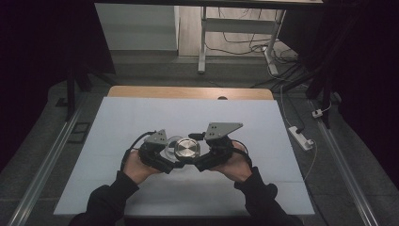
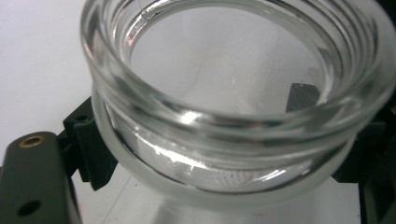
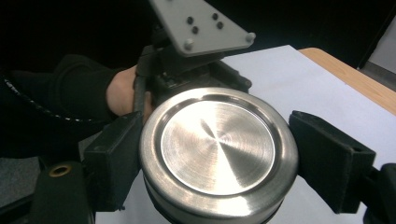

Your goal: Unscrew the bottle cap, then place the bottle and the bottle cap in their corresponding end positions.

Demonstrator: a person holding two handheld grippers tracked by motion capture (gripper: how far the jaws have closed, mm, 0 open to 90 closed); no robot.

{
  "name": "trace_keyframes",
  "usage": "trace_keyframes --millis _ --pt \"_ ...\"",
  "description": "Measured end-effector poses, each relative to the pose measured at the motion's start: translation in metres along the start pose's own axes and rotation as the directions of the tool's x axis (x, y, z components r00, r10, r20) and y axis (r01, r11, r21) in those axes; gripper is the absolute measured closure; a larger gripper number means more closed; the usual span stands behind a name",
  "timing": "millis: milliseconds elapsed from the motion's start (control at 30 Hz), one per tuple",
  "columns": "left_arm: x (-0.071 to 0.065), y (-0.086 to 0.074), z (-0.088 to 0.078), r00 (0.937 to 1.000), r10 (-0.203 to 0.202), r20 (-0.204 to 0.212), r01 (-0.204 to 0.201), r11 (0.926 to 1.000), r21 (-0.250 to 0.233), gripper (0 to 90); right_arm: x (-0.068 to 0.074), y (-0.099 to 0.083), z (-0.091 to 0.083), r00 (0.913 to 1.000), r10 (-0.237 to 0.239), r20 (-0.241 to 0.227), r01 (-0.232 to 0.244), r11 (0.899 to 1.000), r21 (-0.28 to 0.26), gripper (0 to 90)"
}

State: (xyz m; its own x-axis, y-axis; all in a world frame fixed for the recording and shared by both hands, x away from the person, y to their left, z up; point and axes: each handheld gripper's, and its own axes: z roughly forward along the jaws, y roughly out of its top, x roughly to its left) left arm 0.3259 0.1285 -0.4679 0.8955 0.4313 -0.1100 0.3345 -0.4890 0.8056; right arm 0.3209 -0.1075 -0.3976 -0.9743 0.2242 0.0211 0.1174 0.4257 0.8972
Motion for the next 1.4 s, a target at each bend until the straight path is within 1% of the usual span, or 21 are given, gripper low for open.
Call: trace_keyframes --millis 233,400,467,500,667,767,900,1233,1300,1400 --pt "0.001 0.000 0.000 0.9999 -0.001 -0.017 0.001 1.0000 0.003 15.5 0.006 -0.004 0.000 1.0000 -0.004 -0.007 0.004 1.000 0.013 19.8" --pt "0.004 0.001 0.001 0.9997 0.006 -0.025 -0.006 0.9999 0.011 15.5 0.008 -0.008 -0.004 1.0000 0.003 -0.009 -0.003 1.000 0.007 19.8" --pt "0.005 0.001 0.001 0.9996 -0.003 -0.029 0.003 1.0000 0.007 15.5 0.008 -0.009 -0.005 1.0000 0.000 -0.005 0.000 1.000 0.004 19.8" --pt "0.006 0.000 0.001 0.9995 -0.003 -0.031 0.003 1.0000 0.008 15.5 0.009 -0.009 -0.006 1.0000 0.007 -0.005 -0.007 1.000 0.002 19.8" --pt "0.009 0.000 0.002 0.9988 -0.007 -0.048 0.007 0.9999 0.014 15.5 0.011 -0.009 -0.009 1.0000 0.008 -0.005 -0.008 1.000 -0.002 19.8" --pt "0.012 -0.001 0.002 0.9985 -0.019 -0.051 0.020 0.9998 0.005 15.5 0.014 -0.010 -0.011 1.0000 0.002 -0.005 -0.002 1.000 -0.001 19.8" --pt "0.015 0.000 0.001 0.9979 -0.026 -0.059 0.026 0.9997 -0.002 15.5 0.016 -0.012 -0.012 1.0000 0.005 -0.002 -0.005 1.000 0.001 19.8" --pt "0.020 0.003 0.005 0.9968 -0.024 -0.076 0.023 0.9997 -0.006 15.5 0.021 -0.021 -0.013 1.0000 0.002 0.009 -0.002 1.000 0.011 19.8" --pt "0.021 0.004 0.005 0.9967 -0.019 -0.078 0.018 0.9998 -0.007 15.5 0.023 -0.023 -0.012 0.9999 -0.007 0.011 0.007 1.000 0.014 19.8" --pt "0.022 0.006 0.006 0.9966 -0.022 -0.080 0.021 0.9997 -0.016 15.5 0.024 -0.025 -0.011 0.9999 -0.012 0.011 0.011 1.000 0.019 19.8"
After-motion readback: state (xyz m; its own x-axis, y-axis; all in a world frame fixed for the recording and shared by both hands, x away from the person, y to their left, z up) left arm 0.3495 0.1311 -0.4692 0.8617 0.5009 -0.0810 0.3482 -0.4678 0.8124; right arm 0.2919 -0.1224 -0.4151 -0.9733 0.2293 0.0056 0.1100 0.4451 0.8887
